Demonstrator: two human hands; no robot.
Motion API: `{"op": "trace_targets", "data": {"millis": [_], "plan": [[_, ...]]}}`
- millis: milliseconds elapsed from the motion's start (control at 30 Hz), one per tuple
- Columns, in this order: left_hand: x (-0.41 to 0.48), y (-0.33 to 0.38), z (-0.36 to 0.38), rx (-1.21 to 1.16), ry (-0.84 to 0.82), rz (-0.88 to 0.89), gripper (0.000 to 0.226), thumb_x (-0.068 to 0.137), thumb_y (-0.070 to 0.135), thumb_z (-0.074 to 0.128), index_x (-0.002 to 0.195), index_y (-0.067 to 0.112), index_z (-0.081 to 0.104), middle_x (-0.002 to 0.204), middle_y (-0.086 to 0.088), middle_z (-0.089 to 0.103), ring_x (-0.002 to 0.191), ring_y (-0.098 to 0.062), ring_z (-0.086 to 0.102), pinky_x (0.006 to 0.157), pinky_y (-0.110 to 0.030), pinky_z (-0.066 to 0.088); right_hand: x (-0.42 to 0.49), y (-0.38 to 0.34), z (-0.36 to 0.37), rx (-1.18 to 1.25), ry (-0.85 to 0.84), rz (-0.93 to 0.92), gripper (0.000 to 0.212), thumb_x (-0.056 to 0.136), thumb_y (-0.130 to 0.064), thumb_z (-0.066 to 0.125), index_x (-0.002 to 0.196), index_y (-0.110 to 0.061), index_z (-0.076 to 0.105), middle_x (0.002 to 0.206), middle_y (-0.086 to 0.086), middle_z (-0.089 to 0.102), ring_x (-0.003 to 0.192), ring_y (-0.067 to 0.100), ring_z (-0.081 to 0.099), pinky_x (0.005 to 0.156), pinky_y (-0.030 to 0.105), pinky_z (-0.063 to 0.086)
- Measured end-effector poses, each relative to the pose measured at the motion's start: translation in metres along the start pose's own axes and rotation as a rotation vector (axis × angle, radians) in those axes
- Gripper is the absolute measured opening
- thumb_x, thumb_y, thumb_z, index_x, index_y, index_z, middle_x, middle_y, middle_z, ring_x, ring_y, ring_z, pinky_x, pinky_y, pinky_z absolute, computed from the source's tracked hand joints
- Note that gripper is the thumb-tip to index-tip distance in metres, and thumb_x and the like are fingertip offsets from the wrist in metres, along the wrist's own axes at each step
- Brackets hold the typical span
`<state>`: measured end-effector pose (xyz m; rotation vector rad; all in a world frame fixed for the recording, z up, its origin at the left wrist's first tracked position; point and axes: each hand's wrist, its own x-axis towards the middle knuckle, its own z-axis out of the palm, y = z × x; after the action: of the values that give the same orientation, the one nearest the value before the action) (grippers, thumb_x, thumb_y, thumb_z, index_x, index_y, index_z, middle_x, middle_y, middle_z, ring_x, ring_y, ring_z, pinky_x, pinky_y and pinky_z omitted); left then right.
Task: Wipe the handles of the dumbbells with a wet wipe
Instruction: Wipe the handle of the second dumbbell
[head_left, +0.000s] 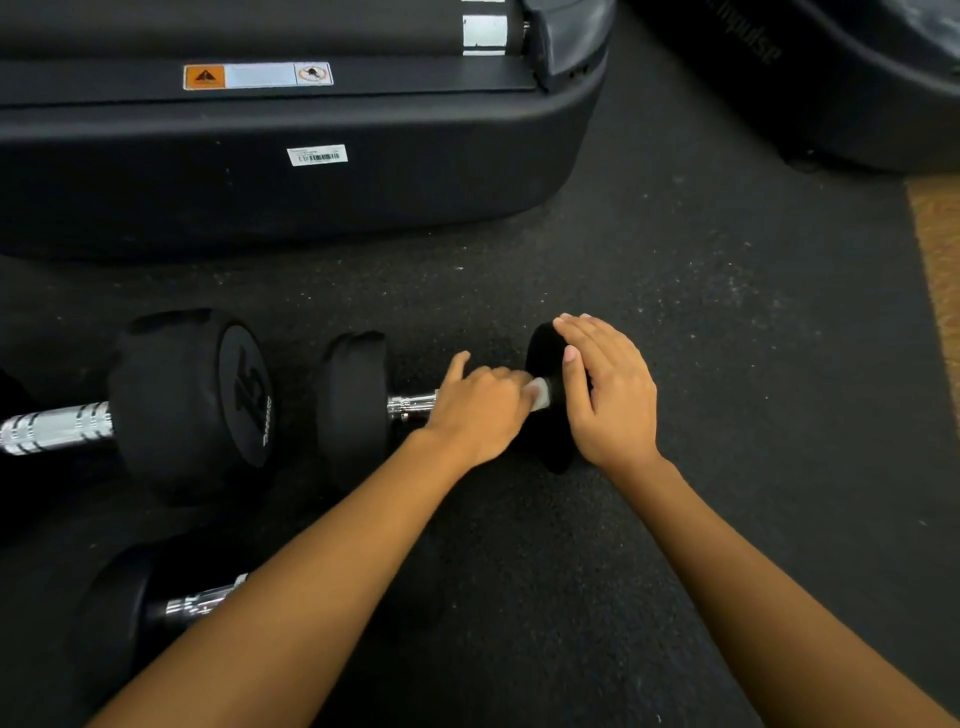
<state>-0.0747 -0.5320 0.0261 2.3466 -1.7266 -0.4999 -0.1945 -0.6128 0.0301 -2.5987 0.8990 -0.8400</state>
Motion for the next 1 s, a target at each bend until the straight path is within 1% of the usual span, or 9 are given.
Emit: {"op": "trace_targets", "data": {"millis": [133, 233, 367, 433, 567, 667, 767, 867, 1000], "plan": [[0.004, -0.005, -0.003, 0.026, -0.005, -0.117, 0.045, 0.099, 0.038, 0.024, 0.108, 0.017, 0.063, 0.101, -0.003, 0.068, 0.099, -0.020, 0.060, 0.107, -0.042, 0.019, 0.000, 0.001, 0.000, 0.004, 0.003, 0.002, 0.042, 0.096, -0.026, 0.032, 0.124, -0.009, 0.059, 0.127, 0.005, 0.060, 0.126, 0.017, 0.048, 0.109, 0.030, 0.031], [0.007, 0.010, -0.002, 0.018, 0.009, -0.088, 0.043, 0.100, 0.036, 0.025, 0.101, 0.016, 0.063, 0.098, -0.005, 0.067, 0.097, -0.022, 0.060, 0.106, -0.042, 0.022, 0.000, -0.001, 0.000, 0.007, 0.007, 0.004, 0.042, 0.096, -0.026, 0.032, 0.123, -0.008, 0.059, 0.127, 0.005, 0.060, 0.126, 0.018, 0.048, 0.108, 0.030, 0.031], [-0.004, 0.002, 0.004, -0.025, 0.109, 0.043, 0.031, 0.096, 0.034, 0.040, 0.120, 0.022, 0.056, 0.119, 0.000, 0.062, 0.112, -0.018, 0.054, 0.108, -0.037, 0.018, 0.000, -0.001, -0.001, 0.006, 0.008, 0.007, 0.042, 0.096, -0.026, 0.032, 0.123, -0.009, 0.059, 0.127, 0.005, 0.060, 0.126, 0.017, 0.048, 0.108, 0.027, 0.028], [-0.009, -0.006, 0.002, -0.005, 0.165, 0.067, 0.037, 0.090, 0.036, 0.052, 0.124, 0.023, 0.053, 0.123, 0.003, 0.059, 0.115, -0.016, 0.051, 0.107, -0.032, 0.017, 0.000, -0.001, -0.001, 0.006, 0.002, 0.006, 0.043, 0.096, -0.027, 0.031, 0.123, -0.009, 0.059, 0.127, 0.005, 0.060, 0.126, 0.017, 0.048, 0.108, 0.028, 0.029], [-0.009, 0.004, 0.003, 0.080, 0.275, 0.055, 0.037, 0.082, 0.036, 0.064, 0.113, 0.017, 0.054, 0.112, -0.001, 0.059, 0.106, -0.020, 0.051, 0.097, -0.032, 0.030, 0.000, -0.001, -0.001, 0.002, -0.002, 0.005, 0.042, 0.096, -0.026, 0.032, 0.123, -0.008, 0.059, 0.127, 0.005, 0.060, 0.126, 0.018, 0.048, 0.109, 0.030, 0.030], [-0.007, 0.016, 0.009, 0.119, 0.283, 0.046, 0.037, 0.066, 0.026, 0.078, 0.096, 0.014, 0.058, 0.093, -0.004, 0.062, 0.087, -0.023, 0.056, 0.081, -0.035, 0.043, 0.000, -0.001, -0.001, -0.005, -0.007, 0.007, 0.042, 0.096, -0.026, 0.032, 0.124, -0.009, 0.058, 0.128, 0.004, 0.059, 0.127, 0.017, 0.047, 0.109, 0.028, 0.028], [-0.009, 0.011, 0.010, 0.108, 0.325, 0.086, 0.040, 0.057, 0.020, 0.083, 0.089, 0.012, 0.060, 0.085, -0.005, 0.062, 0.078, -0.023, 0.058, 0.072, -0.035, 0.047, 0.000, -0.002, -0.002, 0.000, -0.006, 0.002, 0.042, 0.097, -0.026, 0.032, 0.124, -0.009, 0.058, 0.128, 0.004, 0.059, 0.127, 0.016, 0.047, 0.109, 0.028, 0.029], [-0.014, -0.003, 0.005, 0.118, 0.309, 0.153, 0.039, 0.066, 0.020, 0.077, 0.099, 0.013, 0.057, 0.098, -0.004, 0.059, 0.089, -0.022, 0.055, 0.081, -0.033, 0.042, 0.000, -0.001, -0.002, 0.006, 0.001, 0.002, 0.041, 0.096, -0.026, 0.033, 0.124, -0.009, 0.058, 0.128, 0.005, 0.059, 0.126, 0.017, 0.047, 0.109, 0.031, 0.032], [-0.015, -0.010, 0.003, -0.046, 0.260, 0.090, 0.035, 0.081, 0.026, 0.066, 0.113, 0.019, 0.054, 0.112, 0.002, 0.058, 0.105, -0.016, 0.049, 0.093, -0.026, 0.031, 0.000, -0.002, -0.001, 0.010, 0.006, 0.010, 0.041, 0.096, -0.026, 0.033, 0.123, -0.009, 0.059, 0.127, 0.004, 0.060, 0.126, 0.018, 0.048, 0.108, 0.032, 0.032]]}}
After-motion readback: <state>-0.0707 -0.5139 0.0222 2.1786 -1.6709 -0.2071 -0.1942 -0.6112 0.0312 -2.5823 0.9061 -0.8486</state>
